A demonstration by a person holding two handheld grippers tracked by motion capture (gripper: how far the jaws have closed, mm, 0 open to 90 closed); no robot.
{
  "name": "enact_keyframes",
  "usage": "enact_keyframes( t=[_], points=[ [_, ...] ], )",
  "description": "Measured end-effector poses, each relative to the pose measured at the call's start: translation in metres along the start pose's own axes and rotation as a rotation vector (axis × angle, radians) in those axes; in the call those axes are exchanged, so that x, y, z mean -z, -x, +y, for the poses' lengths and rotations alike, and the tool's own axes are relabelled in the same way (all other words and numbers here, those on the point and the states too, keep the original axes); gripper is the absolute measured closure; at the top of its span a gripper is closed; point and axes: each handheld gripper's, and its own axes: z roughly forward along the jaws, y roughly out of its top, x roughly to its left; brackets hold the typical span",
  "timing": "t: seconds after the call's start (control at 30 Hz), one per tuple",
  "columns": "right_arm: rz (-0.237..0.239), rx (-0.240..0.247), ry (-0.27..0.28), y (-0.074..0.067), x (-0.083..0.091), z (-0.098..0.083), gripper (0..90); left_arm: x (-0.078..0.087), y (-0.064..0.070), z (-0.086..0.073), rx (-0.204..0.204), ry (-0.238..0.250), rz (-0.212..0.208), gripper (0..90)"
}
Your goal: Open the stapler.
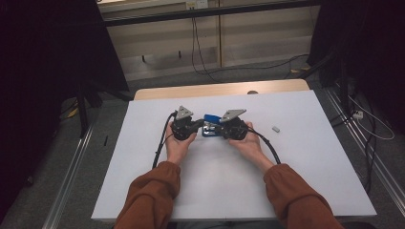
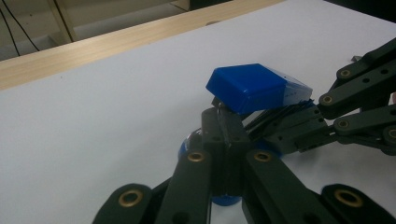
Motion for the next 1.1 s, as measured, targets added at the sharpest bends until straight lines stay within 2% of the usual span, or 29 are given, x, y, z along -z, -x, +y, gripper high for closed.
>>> enact_keyframes(
  t=[0.2,0.33,0.47,0.67,0.8,0.93,1.1],
  points=[
    [-0.005,0.010,-0.001,-0.001,0.000,0.000,90.0,0.000,0.002,0.003,0.010,0.014,0.003,90.0],
    [-0.008,0.013,-0.003,-0.001,0.000,0.001,90.0,0.001,0.003,0.006,0.001,0.024,0.003,90.0],
    [-0.021,0.035,-0.003,-0.003,0.000,0.001,90.0,0.001,0.004,0.011,-0.003,0.033,0.002,90.0],
    [-0.022,0.030,-0.005,-0.004,0.000,0.001,90.0,0.001,0.005,0.014,-0.002,0.045,-0.001,90.0],
    [-0.033,0.029,0.022,-0.008,0.001,0.001,90.0,0.000,0.005,0.014,-0.003,0.042,0.001,90.0],
    [-0.047,0.020,0.066,-0.012,0.004,0.009,90.0,0.000,0.005,0.014,0.003,0.045,0.000,90.0],
    [-0.062,0.028,0.089,-0.013,0.003,0.016,90.0,-0.001,0.004,0.013,0.003,0.043,0.008,90.0]
  ],
)
